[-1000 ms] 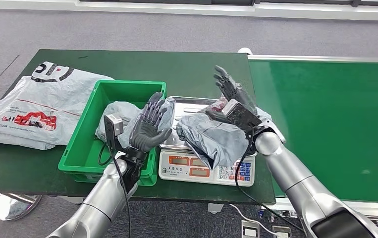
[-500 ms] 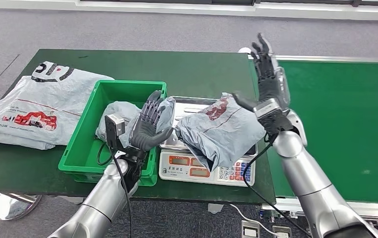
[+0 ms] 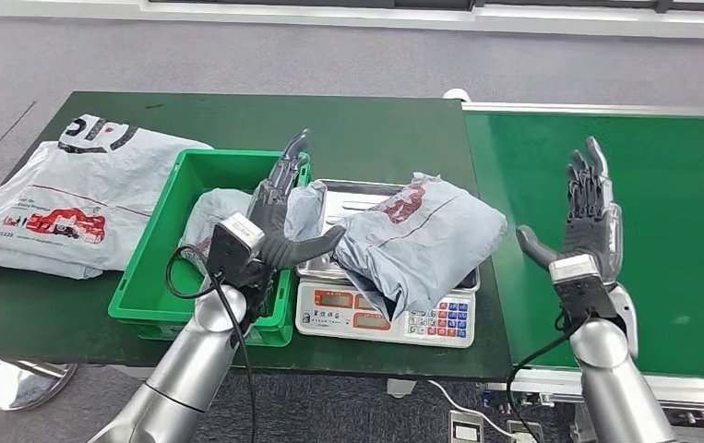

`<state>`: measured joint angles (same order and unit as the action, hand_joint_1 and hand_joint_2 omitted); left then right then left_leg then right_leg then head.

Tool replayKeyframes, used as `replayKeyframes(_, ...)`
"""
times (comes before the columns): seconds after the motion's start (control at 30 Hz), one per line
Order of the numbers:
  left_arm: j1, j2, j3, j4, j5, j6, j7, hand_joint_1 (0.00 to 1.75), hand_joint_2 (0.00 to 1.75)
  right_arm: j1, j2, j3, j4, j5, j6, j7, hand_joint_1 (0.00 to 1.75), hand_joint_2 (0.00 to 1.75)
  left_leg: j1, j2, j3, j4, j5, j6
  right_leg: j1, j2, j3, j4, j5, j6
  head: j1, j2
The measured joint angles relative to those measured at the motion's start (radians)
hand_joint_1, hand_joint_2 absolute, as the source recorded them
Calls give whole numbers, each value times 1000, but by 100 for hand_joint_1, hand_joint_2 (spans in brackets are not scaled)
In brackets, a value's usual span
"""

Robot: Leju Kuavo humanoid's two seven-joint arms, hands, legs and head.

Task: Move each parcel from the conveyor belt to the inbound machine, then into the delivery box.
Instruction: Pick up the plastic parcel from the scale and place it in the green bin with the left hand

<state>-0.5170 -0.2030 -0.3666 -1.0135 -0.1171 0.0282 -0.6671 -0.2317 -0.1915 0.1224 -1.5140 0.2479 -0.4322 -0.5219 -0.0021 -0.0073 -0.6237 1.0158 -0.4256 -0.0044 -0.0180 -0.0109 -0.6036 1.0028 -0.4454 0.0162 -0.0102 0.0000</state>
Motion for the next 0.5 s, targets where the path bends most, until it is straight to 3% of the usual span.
replayKeyframes(0.17, -34, -14, -57, 34, -111, 47, 30, 0, 175, 67, 2, -54, -51, 29, -6, 4, 0, 175, 0, 1, 1, 0, 0, 0, 0, 1, 0, -1, 0, 0, 0, 0)
replayKeyframes(0.3, -82, -68, -141, 150, -250, 79, 102, 0, 175, 123, 13, -80, -106, 58, -23, -1, 0, 175, -1, 0, 0, 0, -1, 1, -1, -1, 1, -1, 0, 0, 0, 0)
replayKeyframes(0.37, -109, -99, -191, 223, -289, 59, 198, 0, 175, 145, 18, -82, -132, 78, -29, 1, 0, 175, -1, 1, 0, 0, -1, 1, -1, 0, 0, -1, 0, 0, 0, 0)
replayKeyframes(0.5, -166, -135, -305, 354, -271, -63, 488, 0, 175, 188, 33, -83, -168, 138, -39, 10, 0, 175, -2, 2, 0, 0, -2, 2, -1, 1, 0, -1, 0, 1, 0, 0)
